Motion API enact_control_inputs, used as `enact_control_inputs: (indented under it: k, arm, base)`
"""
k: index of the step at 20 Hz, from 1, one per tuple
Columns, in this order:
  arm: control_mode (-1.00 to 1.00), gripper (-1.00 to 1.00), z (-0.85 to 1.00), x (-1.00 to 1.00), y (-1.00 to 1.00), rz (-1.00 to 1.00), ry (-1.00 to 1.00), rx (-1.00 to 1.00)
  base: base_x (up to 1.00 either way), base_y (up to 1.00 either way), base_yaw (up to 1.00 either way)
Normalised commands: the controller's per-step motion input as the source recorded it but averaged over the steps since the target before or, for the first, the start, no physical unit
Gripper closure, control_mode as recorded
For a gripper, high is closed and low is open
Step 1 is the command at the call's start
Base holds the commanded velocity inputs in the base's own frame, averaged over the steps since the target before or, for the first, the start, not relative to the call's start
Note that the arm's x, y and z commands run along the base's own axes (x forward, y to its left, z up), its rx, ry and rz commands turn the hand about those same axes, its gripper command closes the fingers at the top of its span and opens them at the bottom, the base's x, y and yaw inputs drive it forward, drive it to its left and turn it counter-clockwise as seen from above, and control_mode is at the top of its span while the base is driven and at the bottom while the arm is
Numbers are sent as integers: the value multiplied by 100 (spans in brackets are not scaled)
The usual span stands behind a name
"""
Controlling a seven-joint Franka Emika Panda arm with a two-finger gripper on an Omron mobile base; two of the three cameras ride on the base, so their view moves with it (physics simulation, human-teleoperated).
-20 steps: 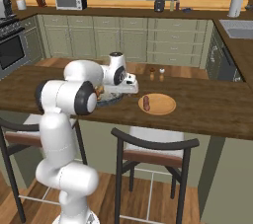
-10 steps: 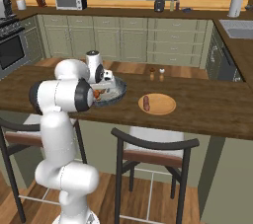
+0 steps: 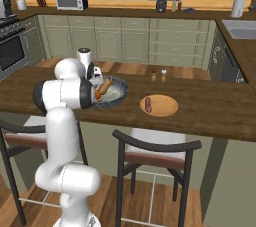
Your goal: Place one bun and one sausage from the bowl on each plate.
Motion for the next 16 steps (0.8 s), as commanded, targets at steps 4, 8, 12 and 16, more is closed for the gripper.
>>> enact_control_inputs:
  k: [4,8,12,16]
  arm:
    - [-100,-100,0,4,-16,0,-3,0]
    - [-100,-100,-6,0,-19,0,-1,0]
    - [-100,-100,-20,8,-1,0,0,0]
    - [-100,-100,0,27,-1,0,0,0]
  base:
    - [0,0,0]
    - [0,0,0]
    - [0,0,0]
    - [0,0,0]
